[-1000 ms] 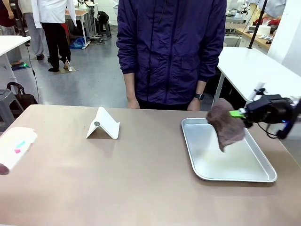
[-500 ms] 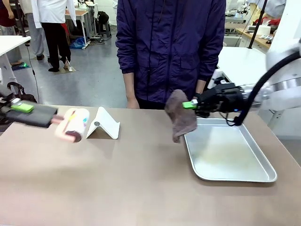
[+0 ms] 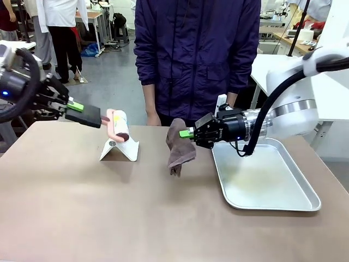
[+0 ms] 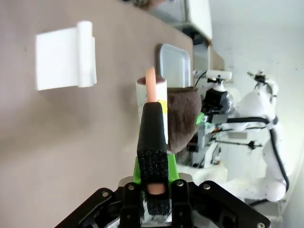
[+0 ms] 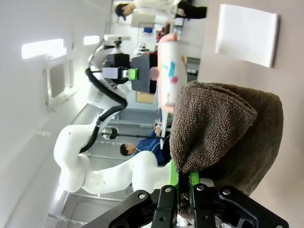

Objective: Clean the surface of the table.
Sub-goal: Return the Lint Roller and towel to their original positions.

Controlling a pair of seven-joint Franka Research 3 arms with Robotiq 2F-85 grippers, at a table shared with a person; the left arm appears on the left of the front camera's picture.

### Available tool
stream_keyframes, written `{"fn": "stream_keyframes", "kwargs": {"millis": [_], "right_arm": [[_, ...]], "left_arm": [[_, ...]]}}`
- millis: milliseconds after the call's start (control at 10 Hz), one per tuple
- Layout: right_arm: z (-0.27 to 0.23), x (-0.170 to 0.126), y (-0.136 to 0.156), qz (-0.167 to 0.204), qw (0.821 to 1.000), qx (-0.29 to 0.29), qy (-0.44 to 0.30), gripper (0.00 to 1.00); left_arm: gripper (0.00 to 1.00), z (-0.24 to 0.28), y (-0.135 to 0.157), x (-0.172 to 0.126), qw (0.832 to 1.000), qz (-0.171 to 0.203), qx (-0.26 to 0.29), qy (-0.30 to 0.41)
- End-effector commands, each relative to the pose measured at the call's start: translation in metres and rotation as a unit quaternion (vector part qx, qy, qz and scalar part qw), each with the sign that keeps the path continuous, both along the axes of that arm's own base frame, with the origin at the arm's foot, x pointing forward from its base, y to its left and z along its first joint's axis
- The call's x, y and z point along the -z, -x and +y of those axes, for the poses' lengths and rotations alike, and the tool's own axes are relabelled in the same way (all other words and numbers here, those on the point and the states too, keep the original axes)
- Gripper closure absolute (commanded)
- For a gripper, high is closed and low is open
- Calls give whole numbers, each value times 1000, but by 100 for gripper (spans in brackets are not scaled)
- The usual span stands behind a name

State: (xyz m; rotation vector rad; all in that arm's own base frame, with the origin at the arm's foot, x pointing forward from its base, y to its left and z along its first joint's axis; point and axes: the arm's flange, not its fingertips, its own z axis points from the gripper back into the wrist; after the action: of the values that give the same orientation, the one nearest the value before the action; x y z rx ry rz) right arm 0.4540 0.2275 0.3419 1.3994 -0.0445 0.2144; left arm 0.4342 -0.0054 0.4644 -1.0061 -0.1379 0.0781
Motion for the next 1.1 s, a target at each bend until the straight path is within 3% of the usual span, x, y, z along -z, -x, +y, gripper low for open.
{"fn": "stream_keyframes", "kwargs": {"millis": [0, 300, 1000], "right_arm": [[13, 10, -14, 19, 1000, 2, 16, 90], [1, 24, -24, 38, 999, 2, 17, 90], [0, 33, -19, 30, 999, 9, 19, 90]], "left_arm": [[78, 5, -27, 9, 997, 25, 67, -3], [78, 8, -35, 13, 997, 14, 70, 10], [78, 4, -37, 23, 997, 24, 68, 1]]}}
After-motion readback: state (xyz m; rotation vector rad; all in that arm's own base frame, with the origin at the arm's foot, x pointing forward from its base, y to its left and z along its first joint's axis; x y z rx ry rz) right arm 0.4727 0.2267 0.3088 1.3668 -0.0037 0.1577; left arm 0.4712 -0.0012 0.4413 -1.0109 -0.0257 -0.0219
